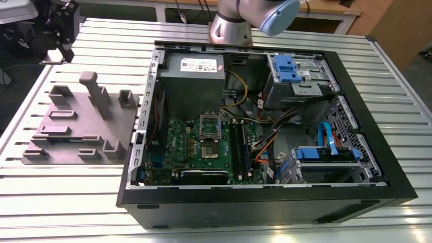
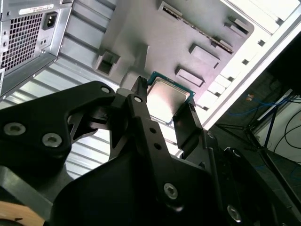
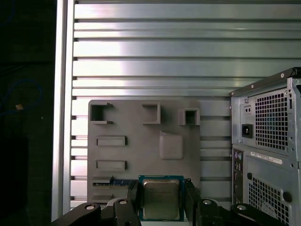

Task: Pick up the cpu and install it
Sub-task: 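Pick up the cpu and move it towards the insertion slot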

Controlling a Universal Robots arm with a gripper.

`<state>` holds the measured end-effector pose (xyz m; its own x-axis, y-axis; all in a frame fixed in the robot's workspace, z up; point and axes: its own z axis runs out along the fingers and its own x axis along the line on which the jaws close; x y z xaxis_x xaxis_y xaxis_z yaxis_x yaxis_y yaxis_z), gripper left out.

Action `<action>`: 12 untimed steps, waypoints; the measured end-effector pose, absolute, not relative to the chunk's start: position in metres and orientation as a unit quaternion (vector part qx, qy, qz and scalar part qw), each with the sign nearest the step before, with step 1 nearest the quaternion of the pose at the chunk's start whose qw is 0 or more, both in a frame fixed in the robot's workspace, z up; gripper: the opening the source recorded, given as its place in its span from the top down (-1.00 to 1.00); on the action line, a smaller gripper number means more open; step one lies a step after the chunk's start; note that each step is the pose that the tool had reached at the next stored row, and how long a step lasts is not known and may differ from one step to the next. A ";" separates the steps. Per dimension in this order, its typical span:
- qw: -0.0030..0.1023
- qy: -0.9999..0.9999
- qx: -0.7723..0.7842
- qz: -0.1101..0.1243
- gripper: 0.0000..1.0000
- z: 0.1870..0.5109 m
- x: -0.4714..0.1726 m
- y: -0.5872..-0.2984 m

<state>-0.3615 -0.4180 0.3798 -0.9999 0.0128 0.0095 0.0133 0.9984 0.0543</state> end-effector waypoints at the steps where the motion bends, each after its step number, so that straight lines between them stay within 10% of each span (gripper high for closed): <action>1: 0.005 -1.000 -0.007 -0.027 0.06 0.380 -0.360 -0.418; 12: 0.005 -1.000 -0.006 -0.027 0.06 0.380 -0.350 -0.418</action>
